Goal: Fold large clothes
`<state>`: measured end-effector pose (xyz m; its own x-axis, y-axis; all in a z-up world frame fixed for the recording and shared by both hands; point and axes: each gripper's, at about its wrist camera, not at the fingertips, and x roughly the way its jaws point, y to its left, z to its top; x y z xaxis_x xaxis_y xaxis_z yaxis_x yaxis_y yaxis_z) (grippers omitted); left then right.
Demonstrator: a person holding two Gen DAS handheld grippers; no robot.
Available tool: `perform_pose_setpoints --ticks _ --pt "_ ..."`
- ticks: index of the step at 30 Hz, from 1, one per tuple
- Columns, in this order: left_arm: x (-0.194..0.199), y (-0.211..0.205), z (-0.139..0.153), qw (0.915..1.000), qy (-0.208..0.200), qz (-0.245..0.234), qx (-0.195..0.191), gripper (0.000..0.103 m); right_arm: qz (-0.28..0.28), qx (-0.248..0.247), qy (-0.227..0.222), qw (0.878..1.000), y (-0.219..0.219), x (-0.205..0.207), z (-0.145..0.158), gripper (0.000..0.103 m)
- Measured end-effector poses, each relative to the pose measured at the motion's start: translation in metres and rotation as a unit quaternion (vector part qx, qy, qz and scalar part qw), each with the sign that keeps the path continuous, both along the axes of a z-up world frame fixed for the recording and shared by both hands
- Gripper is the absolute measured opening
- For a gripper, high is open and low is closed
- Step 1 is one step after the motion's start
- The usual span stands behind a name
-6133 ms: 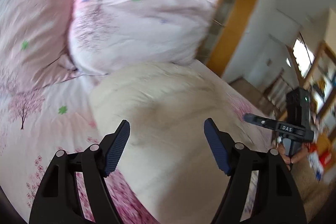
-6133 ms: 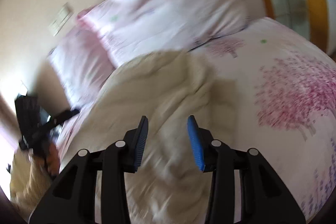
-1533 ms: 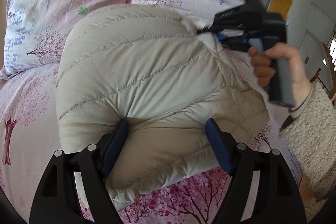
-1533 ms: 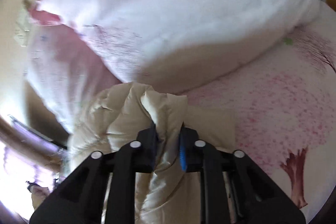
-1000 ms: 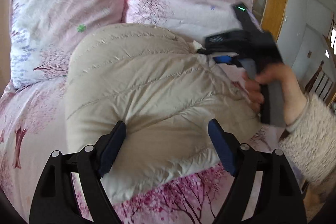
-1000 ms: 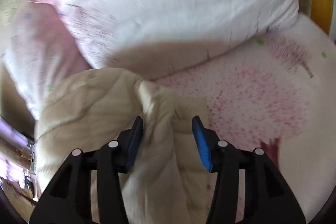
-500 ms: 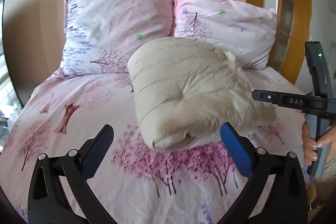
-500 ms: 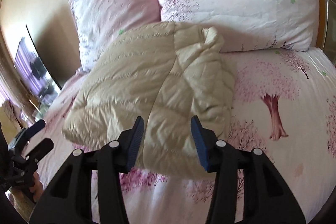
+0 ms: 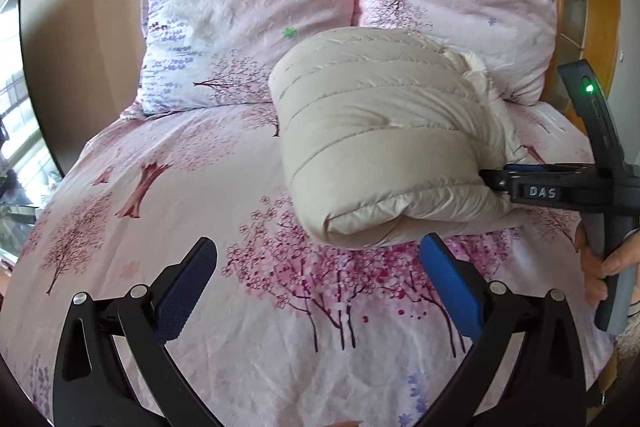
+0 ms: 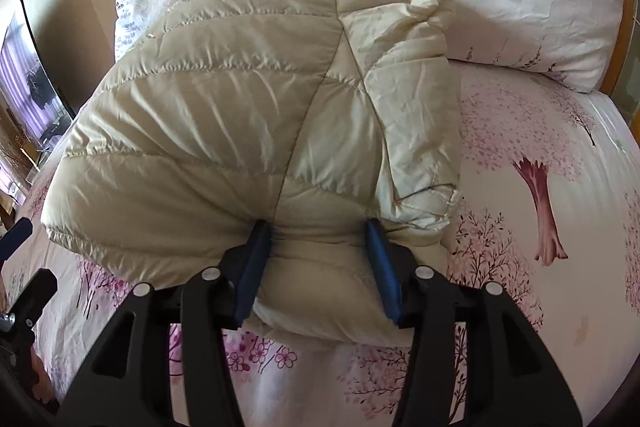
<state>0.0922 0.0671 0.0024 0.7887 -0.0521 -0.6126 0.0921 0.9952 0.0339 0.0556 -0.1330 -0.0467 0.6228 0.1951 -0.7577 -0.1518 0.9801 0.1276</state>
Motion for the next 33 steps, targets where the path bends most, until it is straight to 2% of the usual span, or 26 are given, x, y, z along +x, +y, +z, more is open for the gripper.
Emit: perform_pose_setpoints --ticks 2,6,9,11,15,18,23,25,30,33 --pt "-0.002 0.000 0.001 0.9999 -0.004 0.008 0.004 0.102 -0.003 0.007 0.000 1.000 -0.004 -0.001 0.002 0.057" --pt "-0.011 0.000 0.003 0.9995 -0.014 0.025 0.017 0.102 -0.026 0.012 -0.019 0.999 -0.013 -0.018 0.016 0.074" --pt "-0.016 -0.002 0.004 0.9988 -0.016 0.035 0.032 0.102 -0.056 -0.017 -0.055 0.997 -0.017 -0.039 0.032 0.094" --pt "-0.020 -0.004 0.004 0.9984 -0.016 0.039 0.039 0.102 -0.079 -0.045 -0.091 0.992 -0.020 -0.057 0.044 0.100" --pt "-0.027 -0.005 0.006 0.9990 -0.015 0.034 0.026 0.102 -0.104 -0.068 -0.122 0.985 -0.022 -0.084 0.058 0.101" --pt "-0.032 -0.002 0.008 0.9994 0.000 0.033 0.005 0.102 -0.097 -0.041 -0.129 0.986 -0.028 -0.102 0.064 0.101" --pt "-0.035 0.001 0.009 0.9987 0.030 0.038 -0.013 0.102 -0.080 0.006 -0.103 0.991 -0.031 -0.120 0.059 0.101" --pt "-0.036 0.000 0.009 0.9984 0.040 0.036 -0.018 0.102 -0.072 0.010 -0.087 0.994 -0.026 -0.121 0.054 0.101" --pt "-0.035 -0.004 0.007 0.9977 0.057 0.035 -0.003 0.102 -0.065 -0.028 -0.047 0.996 -0.006 -0.123 0.035 0.101" --pt "-0.033 -0.006 0.004 0.9971 0.067 0.037 0.008 0.102 -0.056 -0.035 -0.027 0.997 0.001 -0.123 0.025 0.101"
